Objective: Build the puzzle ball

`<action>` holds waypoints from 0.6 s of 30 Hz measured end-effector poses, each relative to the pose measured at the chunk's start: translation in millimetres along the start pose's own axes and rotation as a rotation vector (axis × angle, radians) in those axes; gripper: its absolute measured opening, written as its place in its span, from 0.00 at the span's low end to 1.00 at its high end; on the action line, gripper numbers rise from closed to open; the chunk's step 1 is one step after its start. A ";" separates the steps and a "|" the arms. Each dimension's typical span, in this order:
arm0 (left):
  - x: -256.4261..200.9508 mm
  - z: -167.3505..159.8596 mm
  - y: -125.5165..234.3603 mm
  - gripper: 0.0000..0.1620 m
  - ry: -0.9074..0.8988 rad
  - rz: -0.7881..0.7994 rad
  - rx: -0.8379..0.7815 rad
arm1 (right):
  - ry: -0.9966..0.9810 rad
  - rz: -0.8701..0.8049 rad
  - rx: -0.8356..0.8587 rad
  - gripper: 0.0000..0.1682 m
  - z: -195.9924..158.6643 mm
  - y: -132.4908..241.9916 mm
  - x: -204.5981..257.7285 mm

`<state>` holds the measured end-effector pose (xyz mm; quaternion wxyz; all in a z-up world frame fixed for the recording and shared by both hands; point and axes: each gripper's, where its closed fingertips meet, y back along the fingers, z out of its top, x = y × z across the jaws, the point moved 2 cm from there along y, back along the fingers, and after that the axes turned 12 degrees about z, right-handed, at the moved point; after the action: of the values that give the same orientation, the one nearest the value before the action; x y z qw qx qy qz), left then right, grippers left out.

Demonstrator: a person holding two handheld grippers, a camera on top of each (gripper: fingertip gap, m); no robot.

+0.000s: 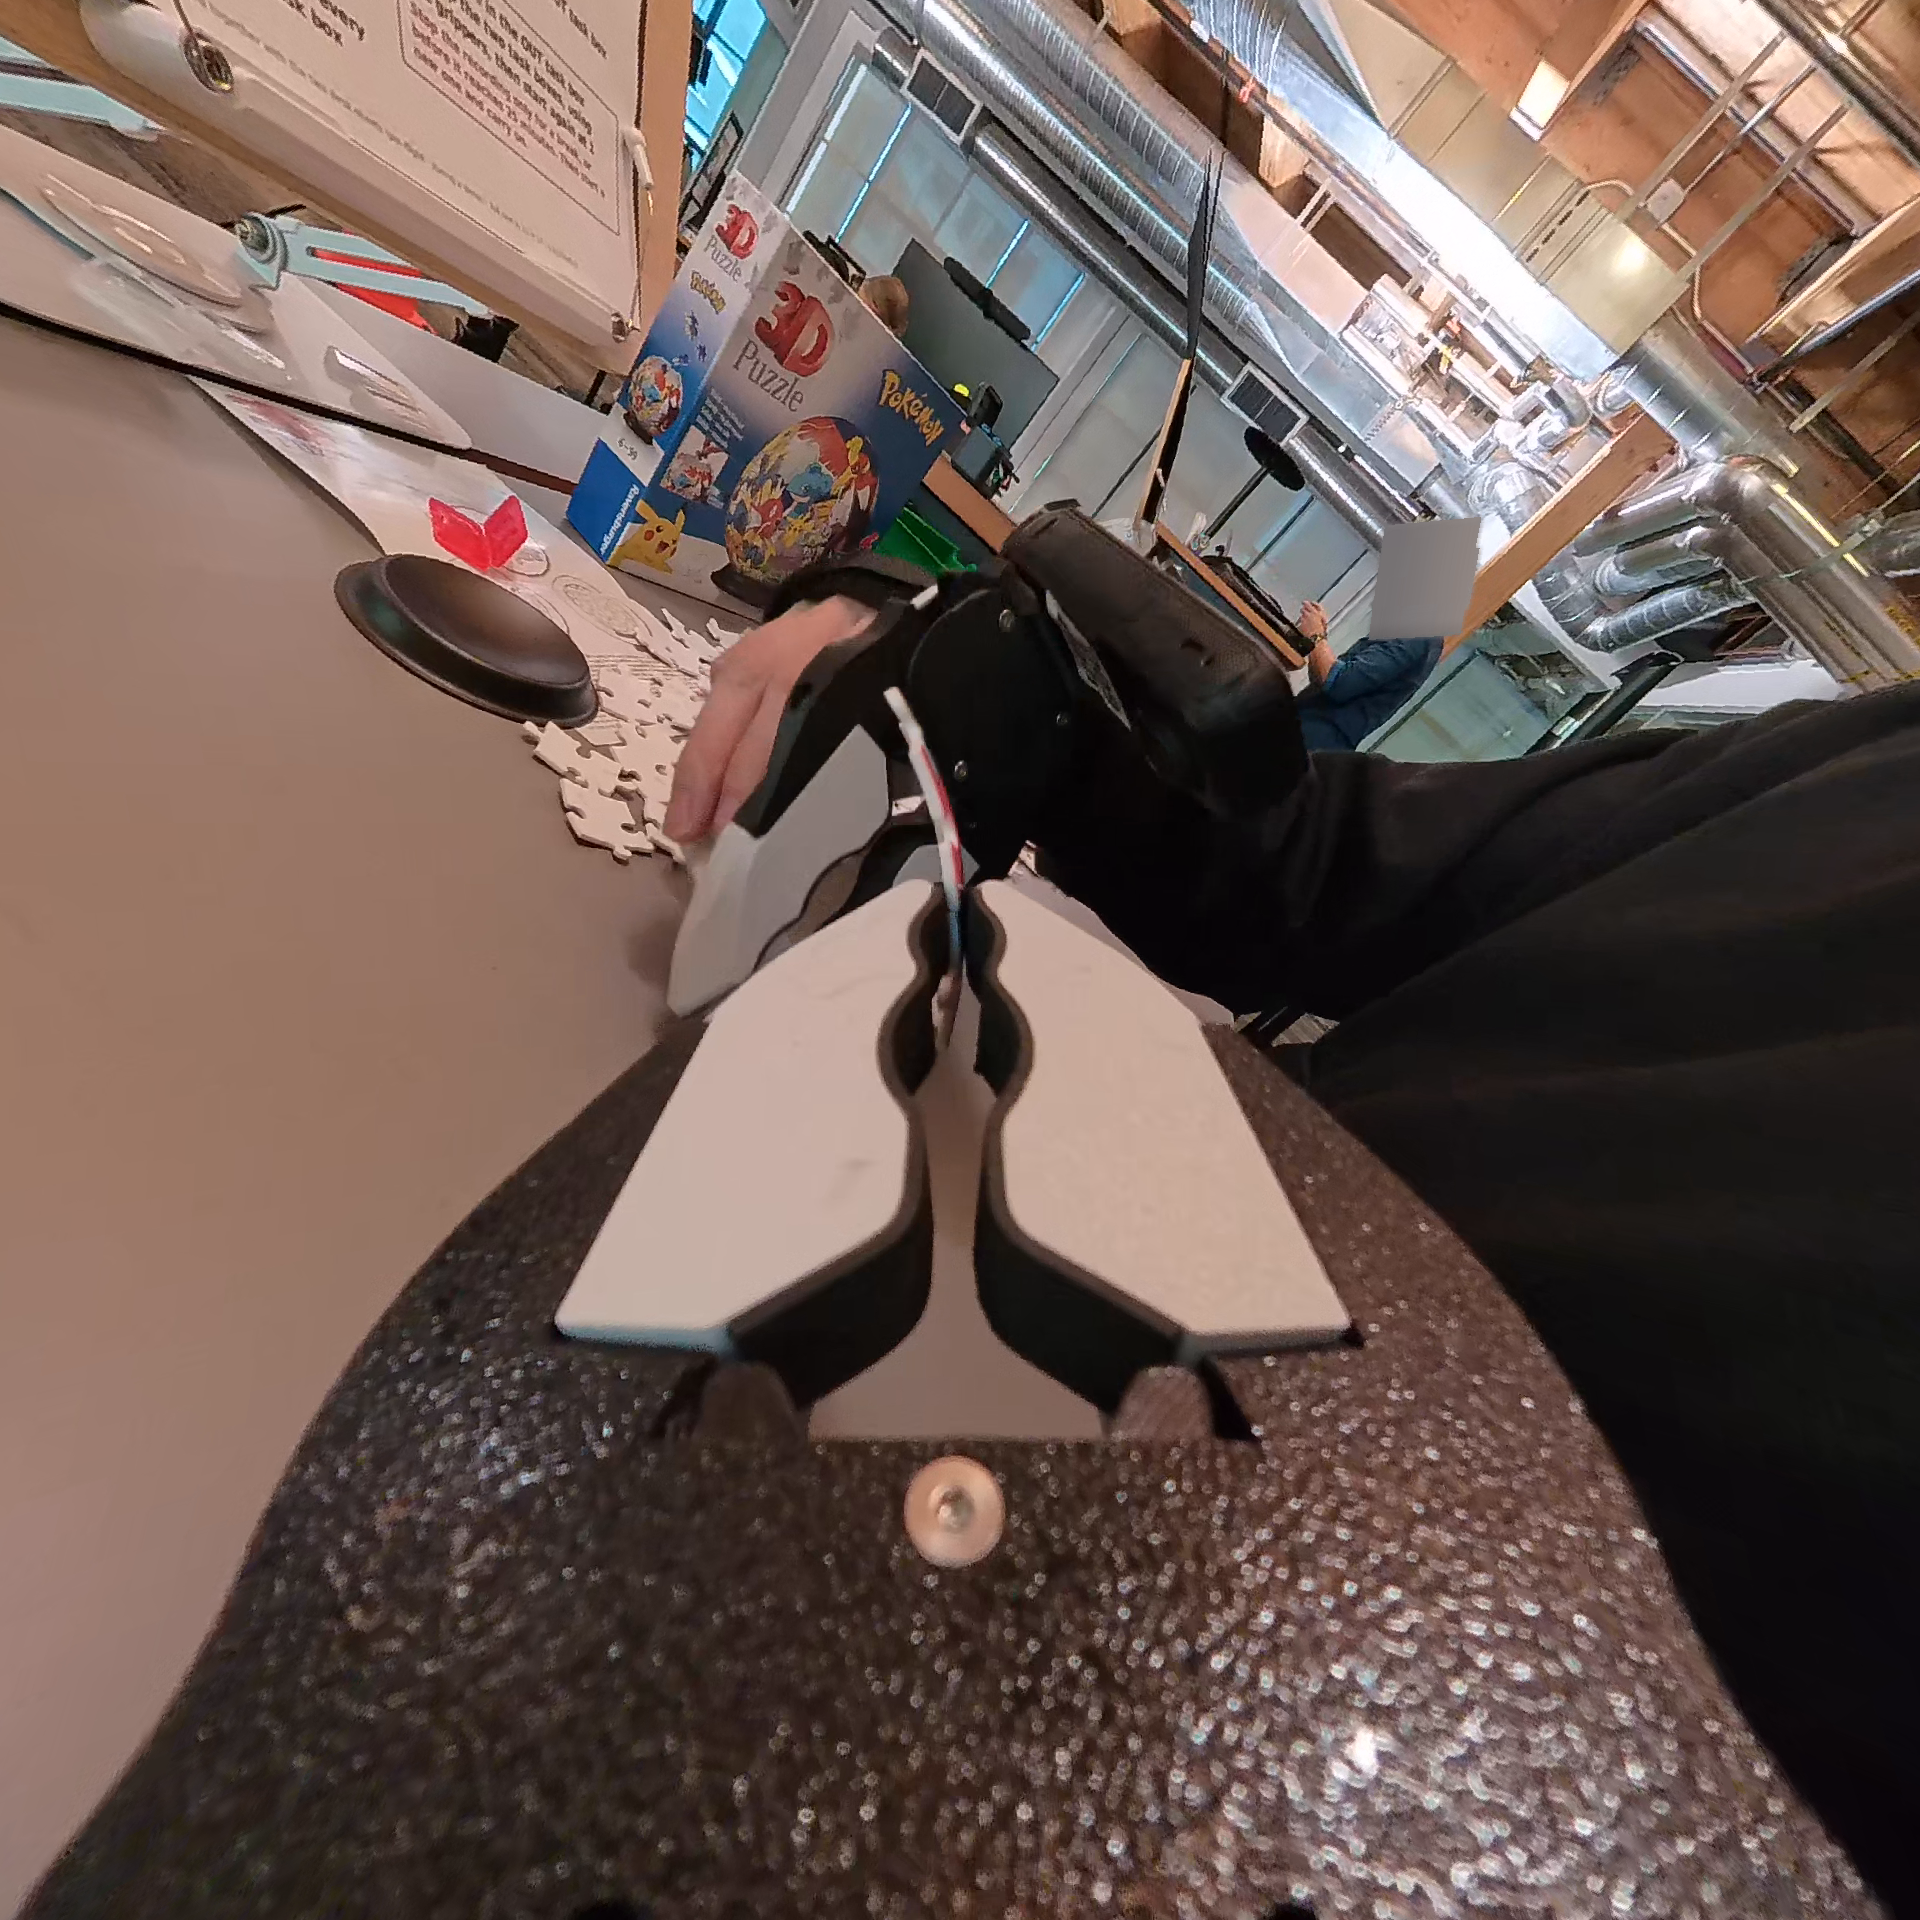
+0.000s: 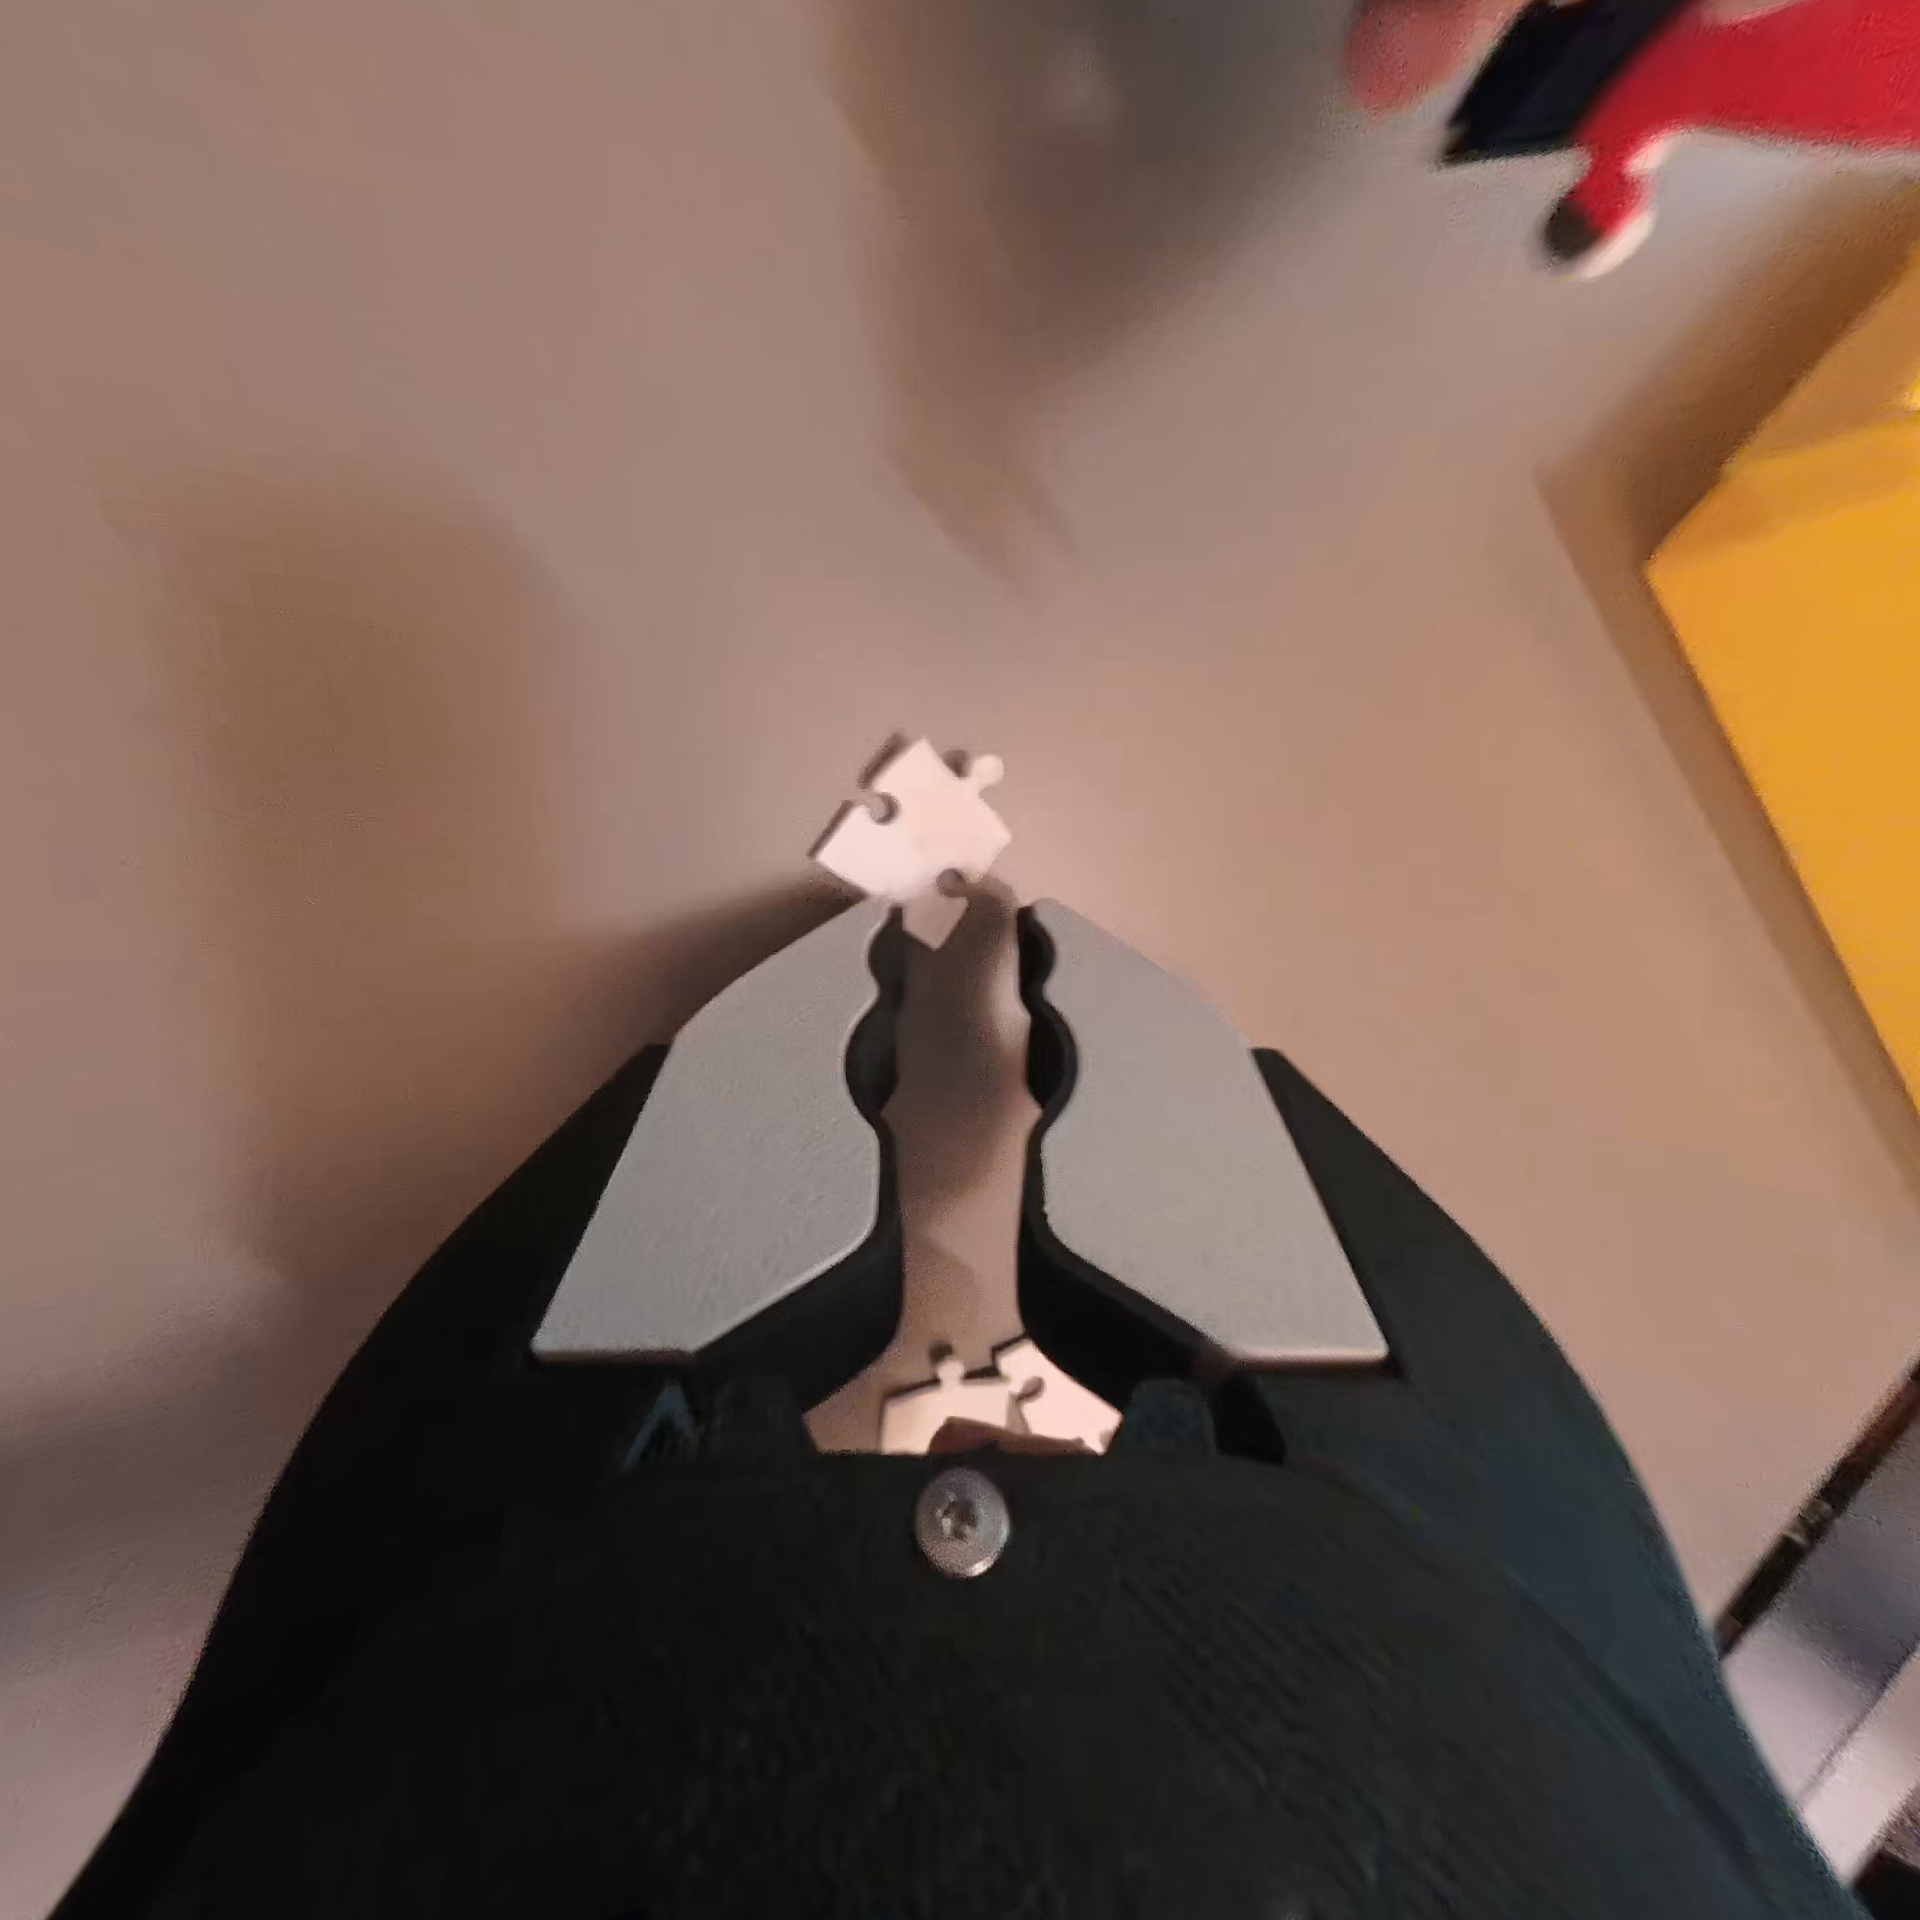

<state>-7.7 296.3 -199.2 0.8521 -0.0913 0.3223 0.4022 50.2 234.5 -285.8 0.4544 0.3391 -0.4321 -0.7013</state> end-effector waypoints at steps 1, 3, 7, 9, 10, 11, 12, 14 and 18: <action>-0.5 -0.1 0.6 0.01 -0.001 -0.002 0.000 | 0.001 0.021 -0.003 0.08 1.4 -1.7 2.6; -0.3 -0.5 1.6 0.01 0.001 -0.002 0.001 | -0.008 0.032 -0.012 0.07 2.5 -2.9 4.3; 0.4 -0.3 2.0 0.01 0.004 -0.003 -0.001 | -0.085 0.060 -0.070 0.06 4.2 -3.7 8.0; 0.6 0.0 1.5 0.01 0.005 -0.005 0.000 | -0.112 0.069 -0.107 0.13 7.7 -2.2 10.0; 0.7 0.0 1.2 0.01 0.005 -0.006 0.001 | -0.115 0.063 -0.121 0.15 9.2 0.9 9.6; 0.6 0.2 1.2 0.01 0.005 -0.007 0.001 | -0.114 0.050 -0.140 0.17 11.1 5.1 8.4; 0.3 0.3 1.2 0.01 0.004 -0.008 0.002 | -0.111 0.043 -0.158 0.17 12.8 9.2 7.9; -0.3 0.5 1.8 0.01 0.002 -0.010 0.003 | -0.099 0.039 -0.150 0.17 11.1 13.1 8.3; -0.8 1.0 2.7 0.01 -0.003 -0.009 0.001 | -0.058 0.062 -0.095 0.15 11.4 4.5 14.8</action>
<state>-9.6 297.9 -197.6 0.8545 -0.0915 0.3207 0.3983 36.5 223.1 -278.4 0.4789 0.2830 -0.4217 -0.7160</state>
